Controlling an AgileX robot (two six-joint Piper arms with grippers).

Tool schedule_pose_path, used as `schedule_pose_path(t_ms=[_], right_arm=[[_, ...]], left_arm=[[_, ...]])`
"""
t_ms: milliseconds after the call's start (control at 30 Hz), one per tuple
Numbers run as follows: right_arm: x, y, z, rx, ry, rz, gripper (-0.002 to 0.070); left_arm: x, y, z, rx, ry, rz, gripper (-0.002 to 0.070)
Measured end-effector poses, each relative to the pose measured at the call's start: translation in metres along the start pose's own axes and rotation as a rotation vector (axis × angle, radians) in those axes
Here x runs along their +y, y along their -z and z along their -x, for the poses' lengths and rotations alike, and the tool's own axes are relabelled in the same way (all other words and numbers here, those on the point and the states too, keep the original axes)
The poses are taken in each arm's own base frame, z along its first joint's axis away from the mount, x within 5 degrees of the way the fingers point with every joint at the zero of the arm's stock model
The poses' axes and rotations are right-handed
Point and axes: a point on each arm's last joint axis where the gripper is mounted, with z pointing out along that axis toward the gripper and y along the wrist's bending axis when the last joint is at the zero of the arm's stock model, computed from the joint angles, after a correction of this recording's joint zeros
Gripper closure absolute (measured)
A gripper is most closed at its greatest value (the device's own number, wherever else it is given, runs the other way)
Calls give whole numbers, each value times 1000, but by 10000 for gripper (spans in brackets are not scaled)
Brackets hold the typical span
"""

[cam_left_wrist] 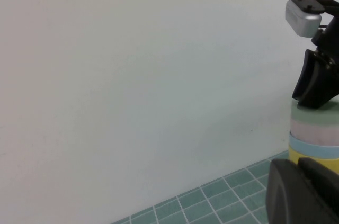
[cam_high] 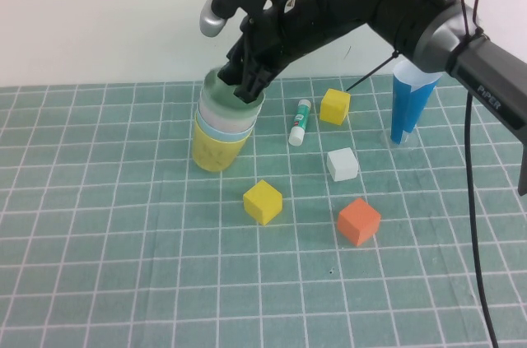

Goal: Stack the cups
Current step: Place the pink cup on the blue cup

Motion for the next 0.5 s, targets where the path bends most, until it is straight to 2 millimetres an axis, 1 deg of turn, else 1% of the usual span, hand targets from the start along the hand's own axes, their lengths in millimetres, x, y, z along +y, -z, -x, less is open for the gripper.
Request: schedule_pose_path(t_ms=[133, 500], right_arm=[[0, 0, 1, -6, -3, 1, 403], [1, 1, 3, -25, -19, 14, 399]], left_arm=[[0, 0, 0, 0, 0, 0, 676], [0, 0, 0, 0, -8, 0, 676]])
